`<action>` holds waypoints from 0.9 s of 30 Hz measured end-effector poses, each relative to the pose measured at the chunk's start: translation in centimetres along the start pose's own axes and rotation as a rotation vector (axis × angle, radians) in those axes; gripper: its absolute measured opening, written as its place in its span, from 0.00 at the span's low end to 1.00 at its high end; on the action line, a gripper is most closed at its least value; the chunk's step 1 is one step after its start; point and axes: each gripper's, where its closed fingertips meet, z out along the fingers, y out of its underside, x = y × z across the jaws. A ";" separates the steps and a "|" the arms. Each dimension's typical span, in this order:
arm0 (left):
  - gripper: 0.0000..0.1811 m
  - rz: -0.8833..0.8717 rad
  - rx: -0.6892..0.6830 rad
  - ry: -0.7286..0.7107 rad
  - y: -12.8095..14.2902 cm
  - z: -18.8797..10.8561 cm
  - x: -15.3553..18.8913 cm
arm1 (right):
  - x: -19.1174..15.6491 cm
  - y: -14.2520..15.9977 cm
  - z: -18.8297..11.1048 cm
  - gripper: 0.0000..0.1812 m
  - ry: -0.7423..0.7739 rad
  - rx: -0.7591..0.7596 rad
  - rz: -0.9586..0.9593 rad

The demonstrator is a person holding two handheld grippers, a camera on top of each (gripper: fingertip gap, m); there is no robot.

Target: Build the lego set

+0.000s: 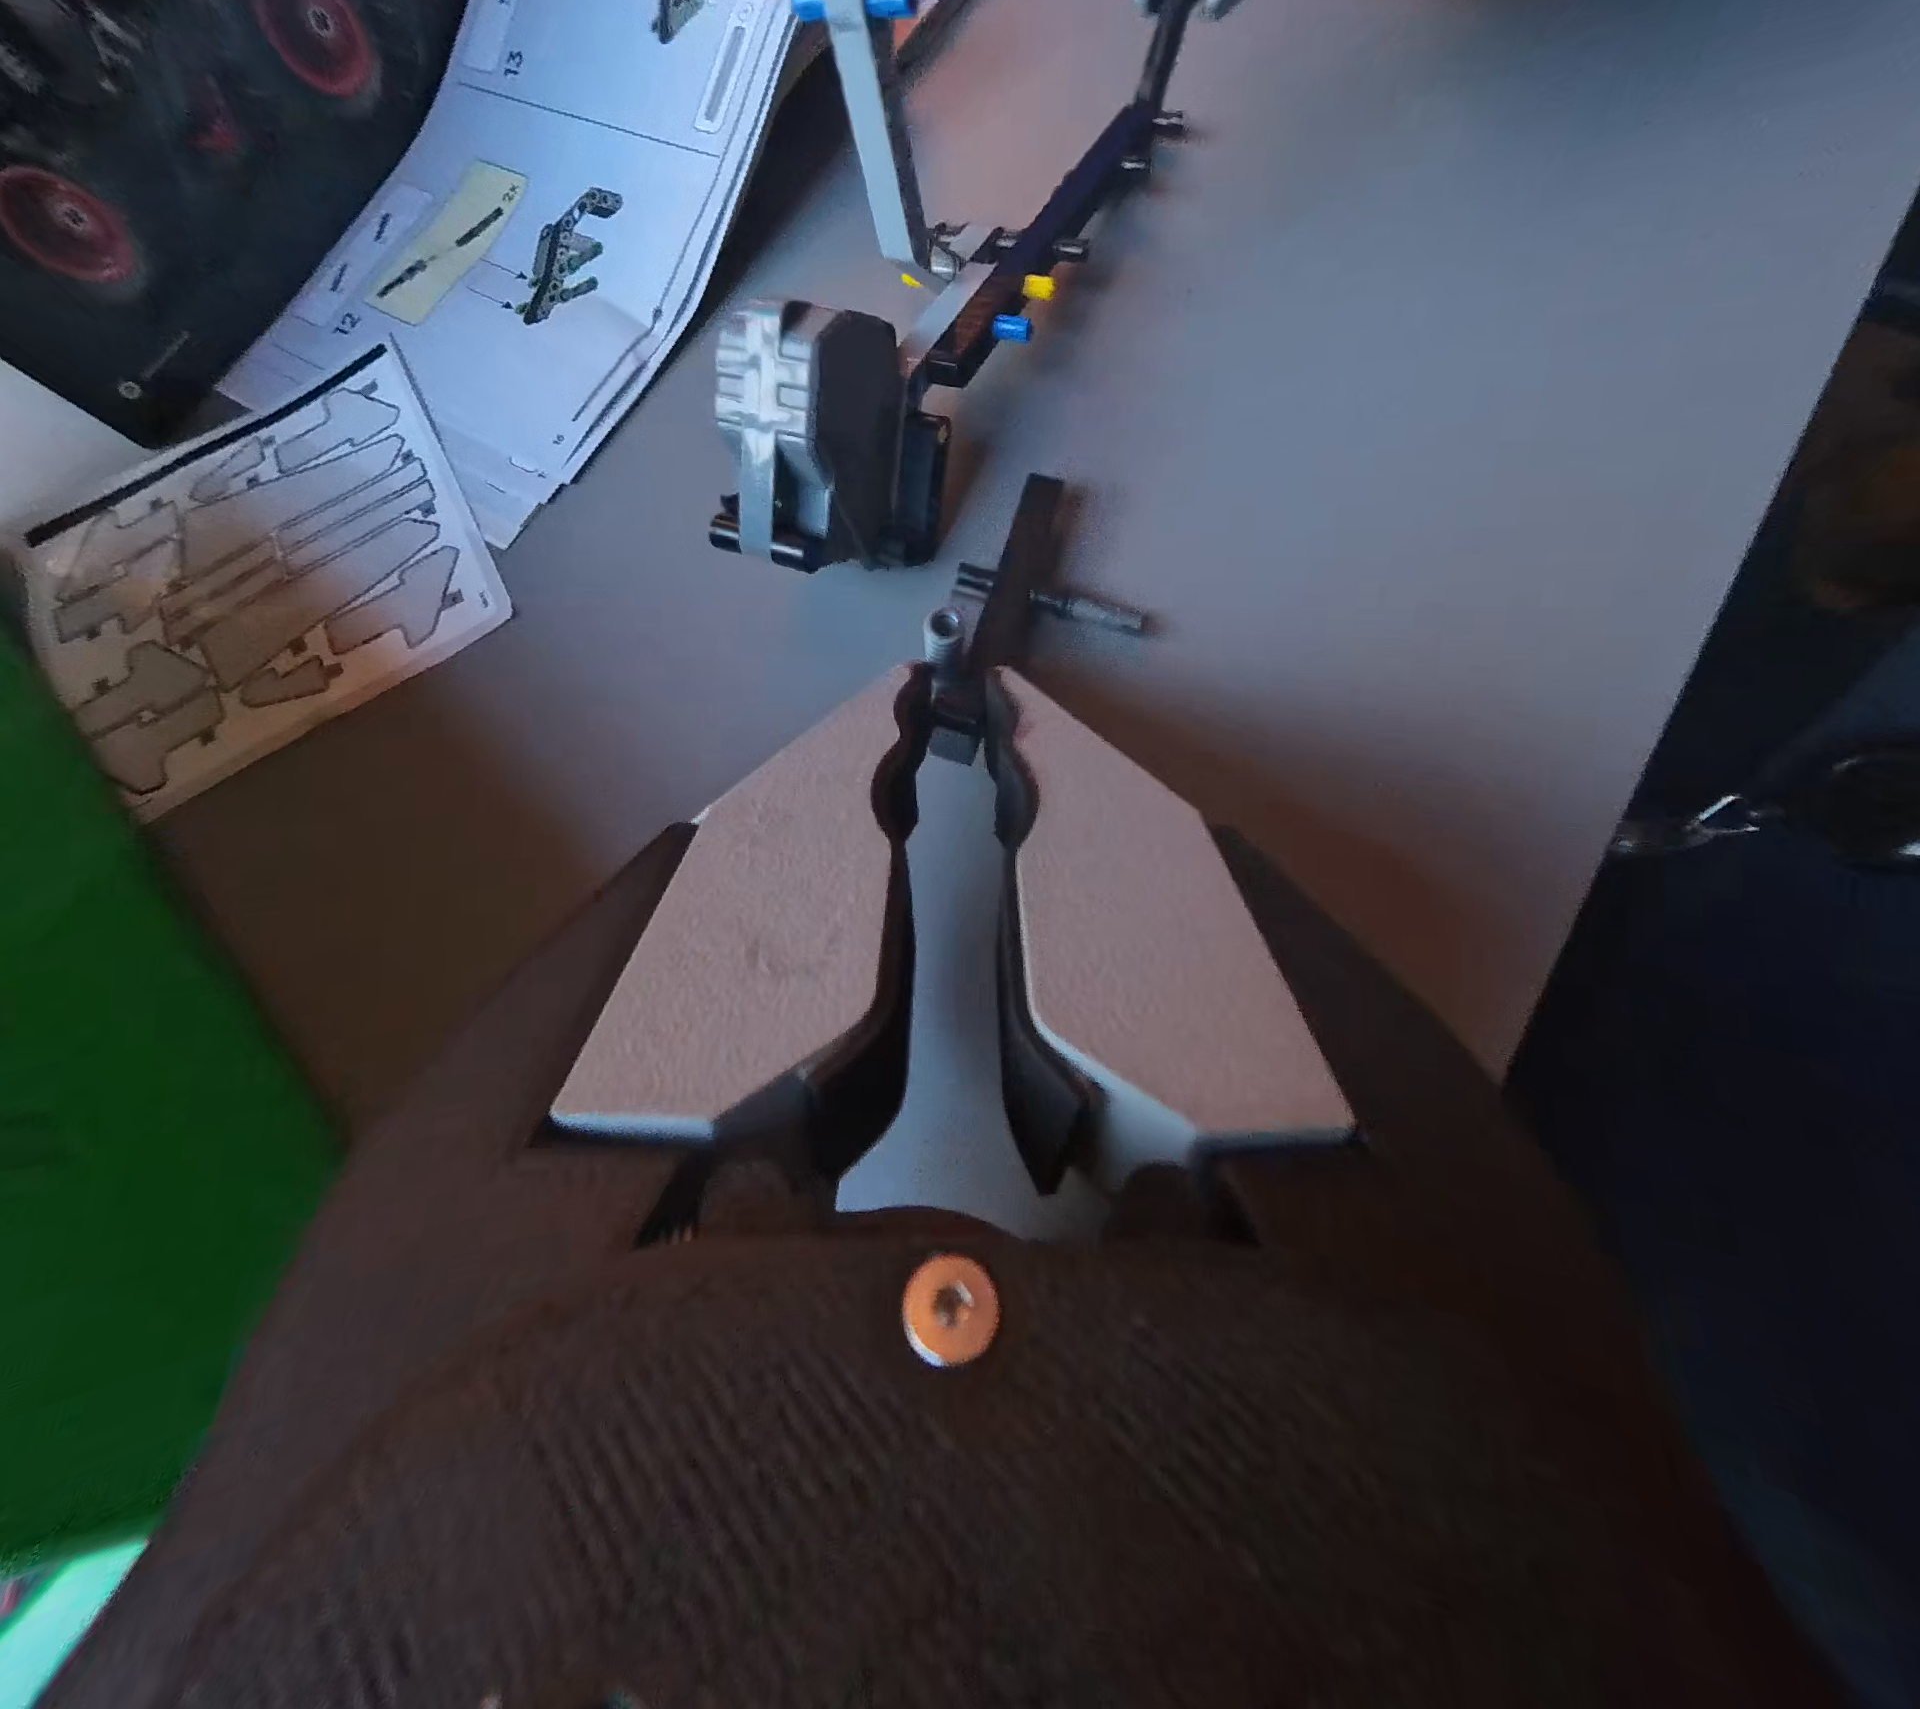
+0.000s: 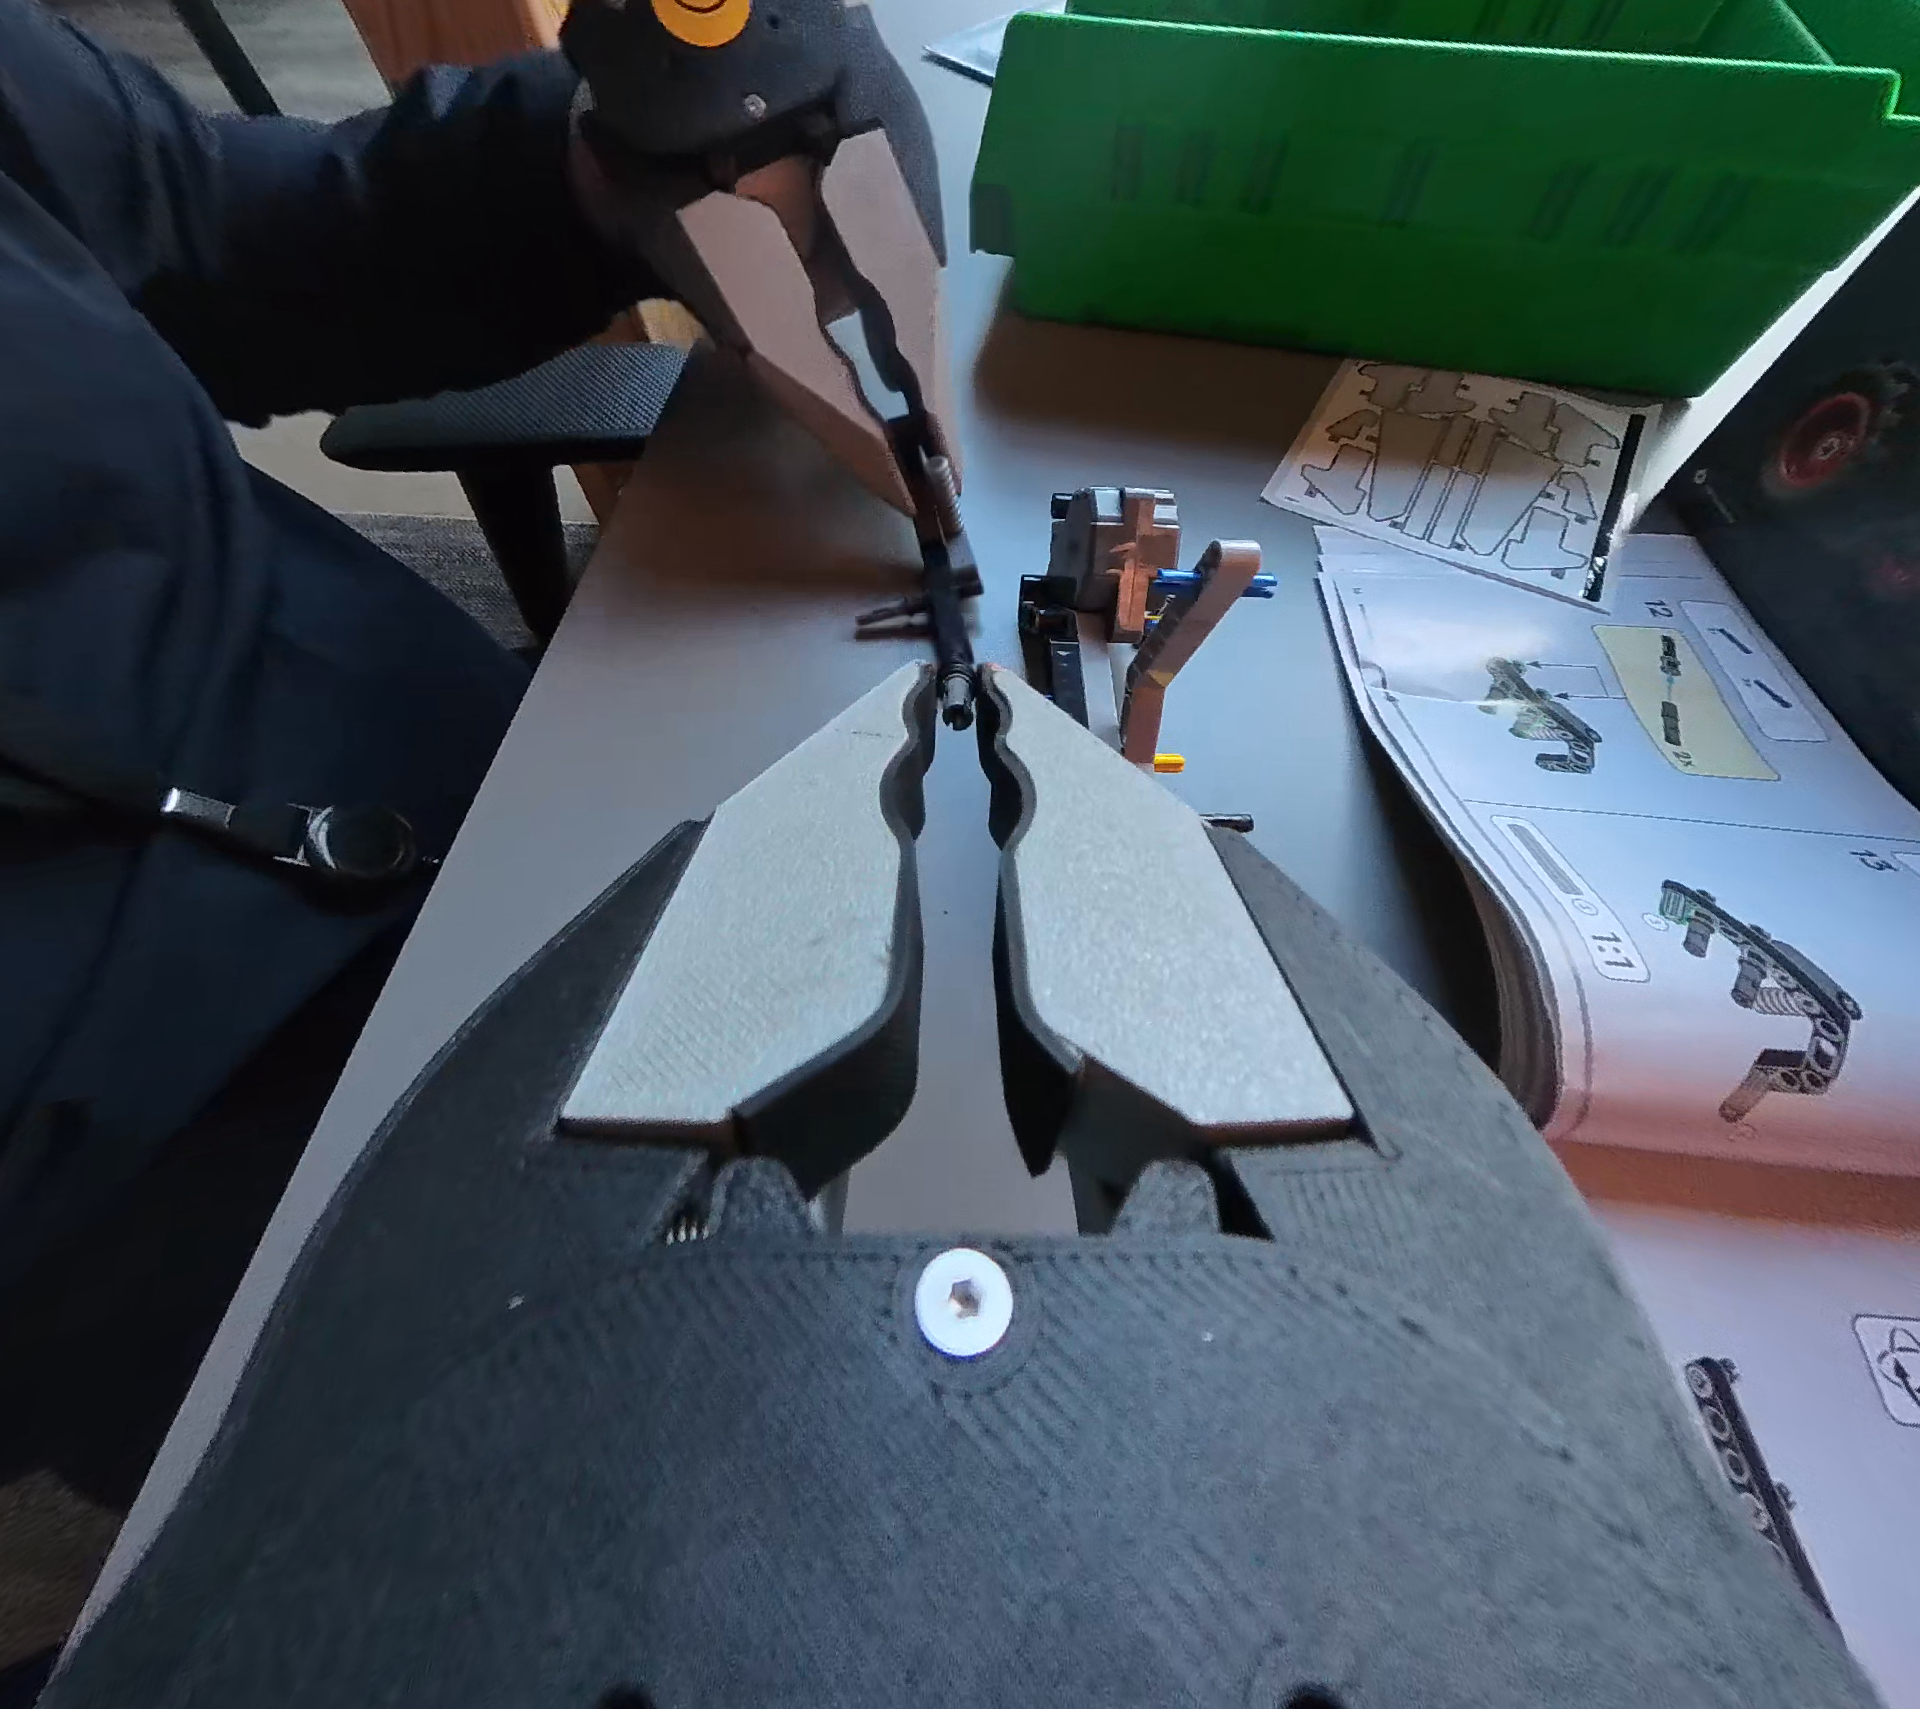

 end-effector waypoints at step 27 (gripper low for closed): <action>0.25 0.255 -0.838 0.682 0.2 -0.7 2.1 | -5.4 1.7 4.6 0.02 -0.171 -0.105 -0.054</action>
